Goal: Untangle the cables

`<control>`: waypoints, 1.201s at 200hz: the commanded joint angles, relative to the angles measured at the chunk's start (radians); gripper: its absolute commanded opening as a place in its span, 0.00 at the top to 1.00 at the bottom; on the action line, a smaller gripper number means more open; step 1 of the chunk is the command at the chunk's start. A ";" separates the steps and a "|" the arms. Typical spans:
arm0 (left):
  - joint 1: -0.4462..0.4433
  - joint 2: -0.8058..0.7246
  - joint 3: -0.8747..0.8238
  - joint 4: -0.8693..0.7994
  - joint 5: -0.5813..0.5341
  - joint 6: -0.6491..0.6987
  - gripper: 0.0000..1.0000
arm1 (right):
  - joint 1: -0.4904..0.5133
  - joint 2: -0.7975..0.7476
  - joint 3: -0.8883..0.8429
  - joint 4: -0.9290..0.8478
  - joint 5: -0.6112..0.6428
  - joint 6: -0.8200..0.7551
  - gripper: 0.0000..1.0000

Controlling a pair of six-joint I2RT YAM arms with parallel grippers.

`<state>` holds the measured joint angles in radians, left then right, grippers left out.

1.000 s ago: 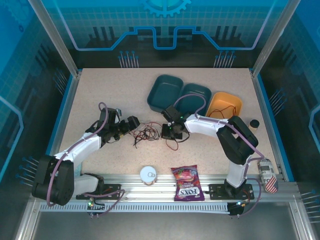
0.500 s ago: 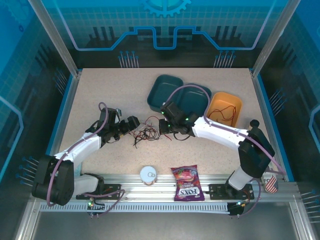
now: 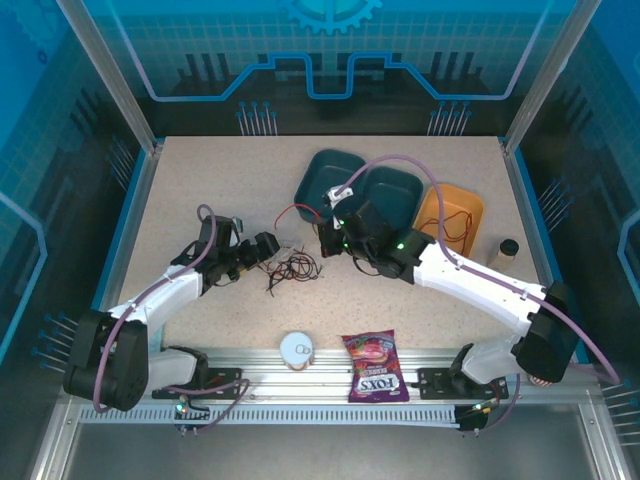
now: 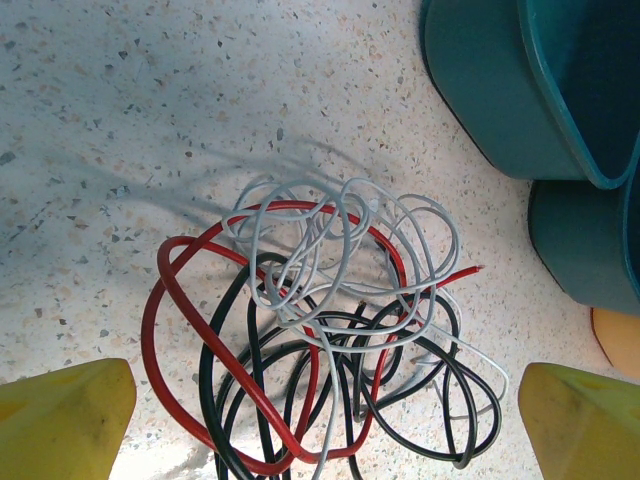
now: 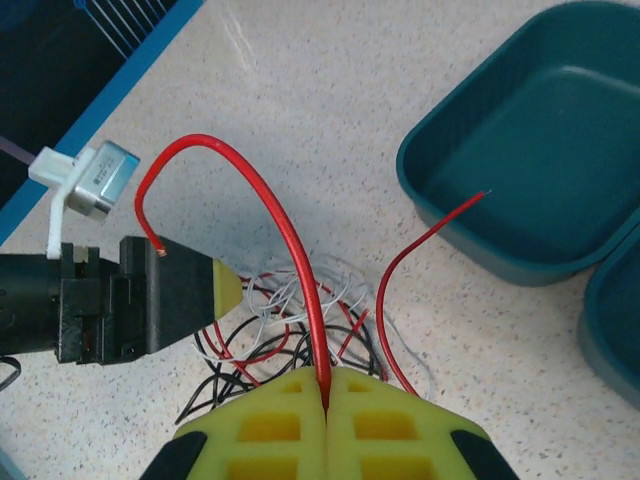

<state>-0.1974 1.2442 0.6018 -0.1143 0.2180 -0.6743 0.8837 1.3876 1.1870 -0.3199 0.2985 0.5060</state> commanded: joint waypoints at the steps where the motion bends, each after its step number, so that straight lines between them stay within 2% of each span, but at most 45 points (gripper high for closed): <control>1: -0.007 0.004 -0.005 0.006 0.011 0.019 0.01 | 0.016 -0.045 0.036 0.008 0.074 -0.050 1.00; 46: -0.007 0.007 -0.002 0.005 0.011 0.016 0.01 | 0.008 -0.111 0.038 -0.034 0.192 -0.083 1.00; 100: -0.007 0.006 0.003 0.003 0.005 0.013 0.01 | -0.081 -0.183 0.046 -0.144 0.297 -0.074 1.00; 149: -0.007 0.015 0.012 0.002 0.008 0.010 0.01 | -0.245 -0.266 -0.007 -0.202 0.308 -0.054 1.00; 240: -0.006 -0.008 0.003 -0.005 0.003 -0.001 0.01 | -0.602 -0.317 -0.129 -0.173 0.188 -0.097 1.00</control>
<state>-0.1974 1.2446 0.6018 -0.1143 0.2180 -0.6754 0.3504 1.0939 1.0901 -0.5171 0.5274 0.4259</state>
